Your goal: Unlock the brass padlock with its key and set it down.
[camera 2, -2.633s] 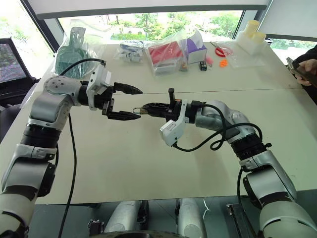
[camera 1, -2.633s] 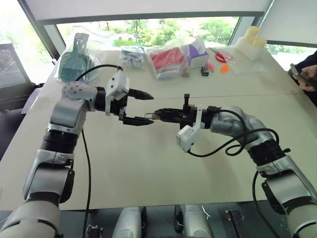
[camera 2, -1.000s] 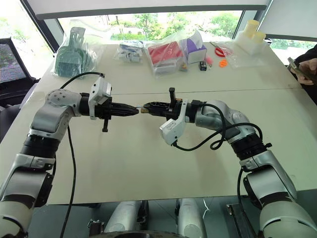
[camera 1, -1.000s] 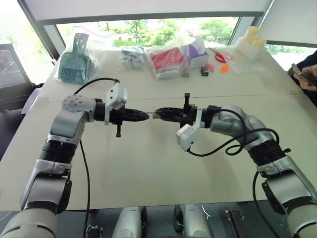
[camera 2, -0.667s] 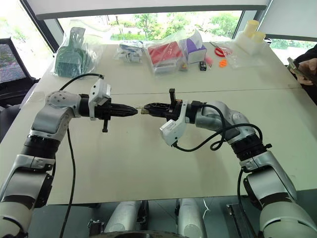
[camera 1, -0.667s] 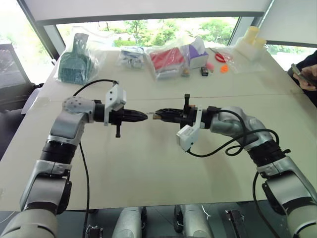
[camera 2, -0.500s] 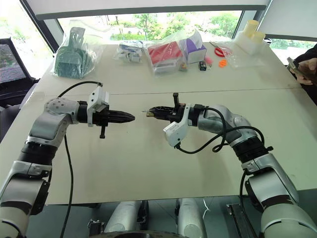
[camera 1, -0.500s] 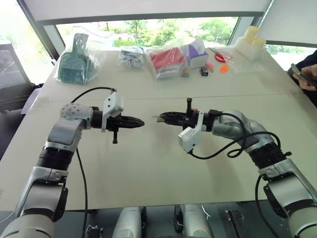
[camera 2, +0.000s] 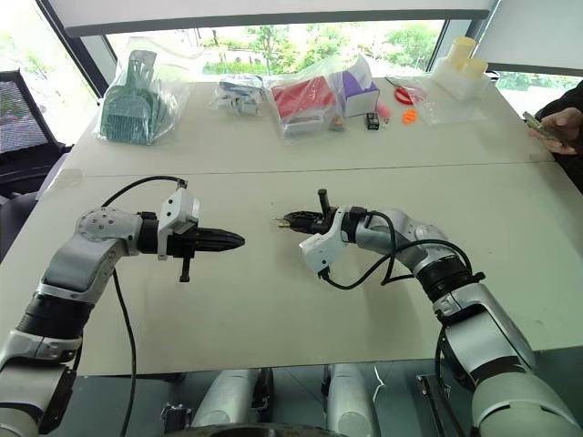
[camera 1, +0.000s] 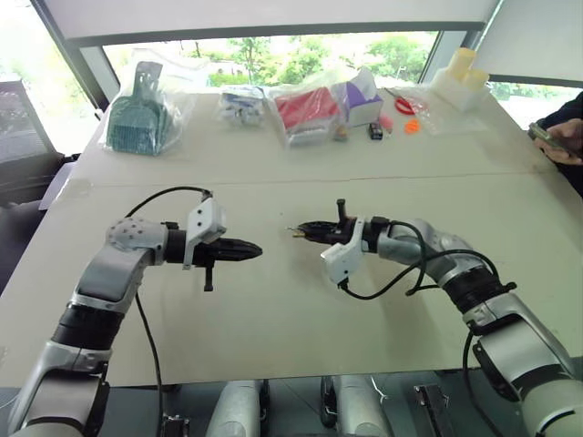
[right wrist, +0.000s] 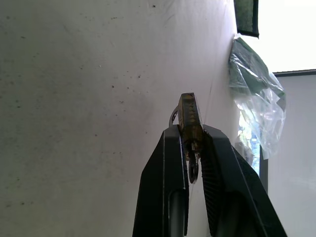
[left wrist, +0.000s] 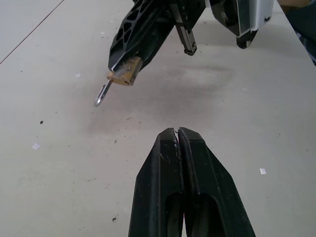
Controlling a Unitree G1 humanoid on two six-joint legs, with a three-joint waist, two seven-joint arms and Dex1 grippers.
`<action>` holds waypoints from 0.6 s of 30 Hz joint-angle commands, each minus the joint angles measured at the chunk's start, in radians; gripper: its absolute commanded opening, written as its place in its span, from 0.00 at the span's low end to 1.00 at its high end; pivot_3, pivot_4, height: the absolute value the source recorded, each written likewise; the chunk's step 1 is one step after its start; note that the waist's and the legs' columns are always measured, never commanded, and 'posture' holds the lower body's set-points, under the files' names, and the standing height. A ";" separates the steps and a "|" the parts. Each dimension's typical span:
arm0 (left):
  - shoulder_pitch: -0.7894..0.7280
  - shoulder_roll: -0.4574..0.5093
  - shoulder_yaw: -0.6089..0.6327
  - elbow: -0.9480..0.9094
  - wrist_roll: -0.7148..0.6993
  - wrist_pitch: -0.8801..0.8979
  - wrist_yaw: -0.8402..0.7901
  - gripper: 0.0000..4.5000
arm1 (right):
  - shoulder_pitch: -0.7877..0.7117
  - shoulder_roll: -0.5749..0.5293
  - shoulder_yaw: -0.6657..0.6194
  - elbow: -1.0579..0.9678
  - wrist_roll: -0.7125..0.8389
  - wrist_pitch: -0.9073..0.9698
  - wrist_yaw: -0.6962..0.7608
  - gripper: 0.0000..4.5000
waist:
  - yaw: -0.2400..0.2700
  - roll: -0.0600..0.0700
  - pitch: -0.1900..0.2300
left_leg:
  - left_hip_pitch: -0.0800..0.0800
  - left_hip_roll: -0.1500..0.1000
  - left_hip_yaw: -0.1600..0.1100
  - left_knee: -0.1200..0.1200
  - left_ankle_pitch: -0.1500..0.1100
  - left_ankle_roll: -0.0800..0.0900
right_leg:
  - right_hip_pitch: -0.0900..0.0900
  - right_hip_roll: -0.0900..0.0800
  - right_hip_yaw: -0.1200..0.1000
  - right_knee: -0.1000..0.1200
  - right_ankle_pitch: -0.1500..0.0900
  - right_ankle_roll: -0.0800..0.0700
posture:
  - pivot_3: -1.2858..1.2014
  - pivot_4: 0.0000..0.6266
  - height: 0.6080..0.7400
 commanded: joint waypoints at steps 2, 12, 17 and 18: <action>0.009 0.020 0.014 -0.038 -0.011 0.001 0.004 0.00 | -0.002 -0.001 0.007 -0.033 0.028 0.013 0.039 0.50 | -0.002 0.000 0.000 | 0.000 0.000 0.000 0.000 0.000 0.000 | 0.000 0.000 0.000 0.000 0.000 0.000 | 0.52 0.24 1.00; -0.021 0.016 0.015 -0.037 -0.031 0.032 0.005 0.00 | 0.130 -0.096 -0.066 -0.316 0.354 0.317 0.388 0.99 | 0.009 0.000 0.000 | 0.001 0.000 -0.002 0.000 0.000 0.000 | 0.001 0.000 0.000 0.000 0.000 0.000 | 0.52 0.24 1.00; -0.037 0.021 0.026 -0.052 -0.046 0.057 0.010 0.00 | 0.234 -0.173 -0.172 -0.551 0.586 0.706 0.579 0.99 | 0.010 0.000 0.000 | 0.002 0.000 -0.003 0.000 0.000 0.000 | 0.003 0.000 0.000 0.000 0.000 0.000 | 0.52 0.24 1.00; -0.037 0.024 0.027 -0.055 -0.046 0.056 0.012 0.00 | 0.245 -0.188 -0.188 -0.582 0.612 0.754 0.599 0.99 | 0.009 0.000 0.000 | 0.003 0.000 -0.003 0.000 0.000 0.000 | 0.003 0.000 0.000 0.000 0.000 0.000 | 0.52 0.24 1.00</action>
